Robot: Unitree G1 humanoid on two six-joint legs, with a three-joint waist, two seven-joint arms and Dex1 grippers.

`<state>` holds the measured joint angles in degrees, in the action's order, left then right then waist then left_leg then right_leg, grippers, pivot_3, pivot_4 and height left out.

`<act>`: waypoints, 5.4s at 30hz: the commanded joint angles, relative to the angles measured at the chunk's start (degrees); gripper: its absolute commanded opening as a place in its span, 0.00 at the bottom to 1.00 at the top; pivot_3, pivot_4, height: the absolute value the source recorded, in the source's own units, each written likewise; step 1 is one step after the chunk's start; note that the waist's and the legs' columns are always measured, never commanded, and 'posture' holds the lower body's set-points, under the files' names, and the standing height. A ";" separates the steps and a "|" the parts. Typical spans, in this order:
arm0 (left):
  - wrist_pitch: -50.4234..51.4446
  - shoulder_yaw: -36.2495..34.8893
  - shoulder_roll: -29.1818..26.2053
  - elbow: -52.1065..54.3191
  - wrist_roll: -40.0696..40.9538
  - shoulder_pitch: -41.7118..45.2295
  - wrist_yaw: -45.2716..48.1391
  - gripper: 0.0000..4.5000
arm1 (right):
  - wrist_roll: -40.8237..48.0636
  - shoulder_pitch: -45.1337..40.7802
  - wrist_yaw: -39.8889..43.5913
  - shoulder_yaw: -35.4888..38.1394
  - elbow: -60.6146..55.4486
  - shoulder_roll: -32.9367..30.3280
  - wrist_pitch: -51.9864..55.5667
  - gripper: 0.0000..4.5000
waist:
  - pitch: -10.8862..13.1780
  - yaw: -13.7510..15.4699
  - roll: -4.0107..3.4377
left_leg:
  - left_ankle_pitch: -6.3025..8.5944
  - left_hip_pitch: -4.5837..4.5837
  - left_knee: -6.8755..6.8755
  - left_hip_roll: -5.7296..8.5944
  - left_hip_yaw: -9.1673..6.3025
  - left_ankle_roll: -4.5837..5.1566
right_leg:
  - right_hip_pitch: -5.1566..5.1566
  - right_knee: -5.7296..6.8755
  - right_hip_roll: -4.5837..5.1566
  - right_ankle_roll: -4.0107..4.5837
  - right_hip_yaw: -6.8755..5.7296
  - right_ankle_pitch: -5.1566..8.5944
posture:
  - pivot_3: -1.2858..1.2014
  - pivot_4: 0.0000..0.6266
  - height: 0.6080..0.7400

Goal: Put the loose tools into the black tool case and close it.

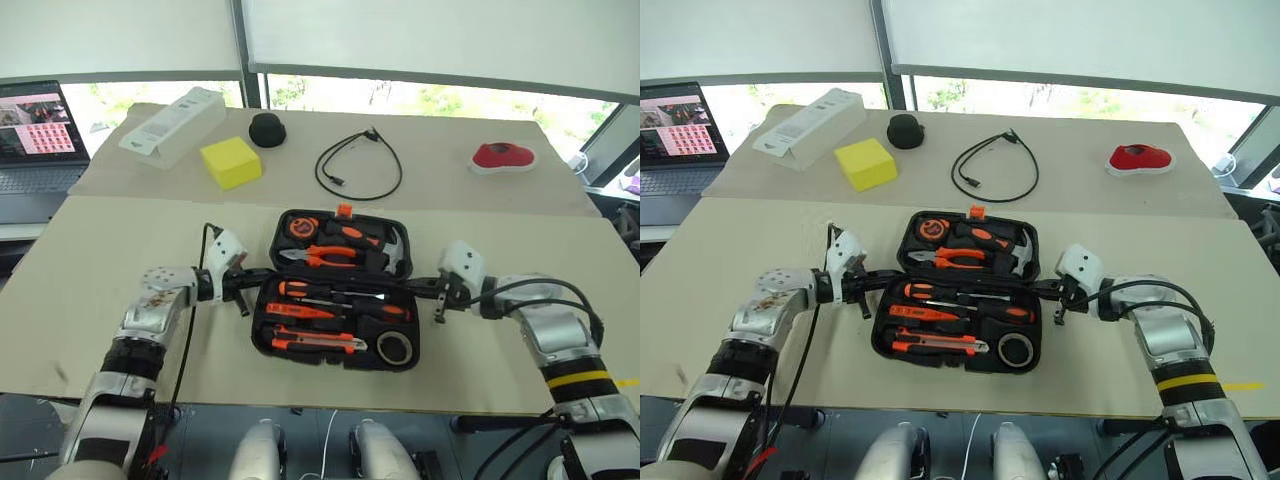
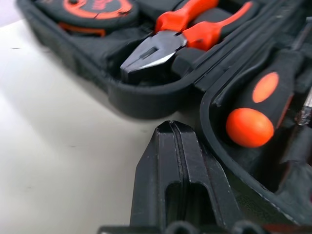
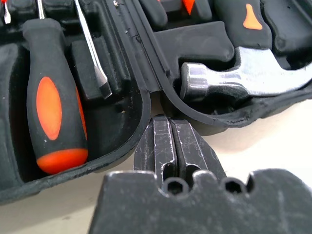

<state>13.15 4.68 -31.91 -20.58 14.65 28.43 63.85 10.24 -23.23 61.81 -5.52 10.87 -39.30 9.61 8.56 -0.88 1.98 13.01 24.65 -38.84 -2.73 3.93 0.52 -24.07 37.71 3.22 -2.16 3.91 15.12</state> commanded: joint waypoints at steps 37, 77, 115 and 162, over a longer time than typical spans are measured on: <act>54.33 -6.46 -3.13 13.98 8.90 13.54 -23.35 0.99 | 10.51 -27.41 -13.56 -3.85 1.47 -3.49 63.32 0.99 | 0.07 0.11 0.12 | -0.14 0.17 -0.07 0.15 -0.17 -0.02 | -0.17 0.25 0.06 -0.01 -0.01 0.00 | 0.52 0.24 1.00; 22.84 -17.84 4.71 22.82 13.63 -2.98 -18.58 0.00 | 10.13 -14.86 -13.38 3.88 -12.03 2.87 39.27 0.00 | -0.01 -0.64 0.30 | -0.19 -0.71 0.08 0.11 -0.41 -0.11 | 0.63 0.23 0.06 0.03 0.05 -0.05 | 0.52 0.24 1.00; -12.47 -15.60 -7.22 14.89 8.65 -21.33 -4.57 0.16 | 12.73 37.89 -5.33 4.74 -28.18 -18.57 -22.24 0.11 | -0.02 0.47 0.41 | -0.13 -1.76 0.81 -0.14 -0.10 -0.05 | 1.77 -0.71 0.24 0.08 -0.02 -0.01 | 0.52 0.24 1.00; 7.87 -11.93 -10.83 18.66 12.16 -11.25 3.33 0.01 | 1.92 17.79 -11.15 2.90 -22.17 -1.69 -0.06 0.00 | 0.01 0.87 0.56 | -0.17 -0.83 0.56 -0.04 0.02 -0.09 | 0.92 -0.54 0.03 0.07 -0.14 -0.05 | 0.52 0.24 1.00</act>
<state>19.27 -6.47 -42.10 -4.29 23.08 14.41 63.70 8.57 -6.70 50.23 -5.64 -7.30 -40.89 7.37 8.57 -0.01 2.53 12.85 23.83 -38.28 -2.78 3.95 0.43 -23.14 37.15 3.25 -2.10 3.74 15.07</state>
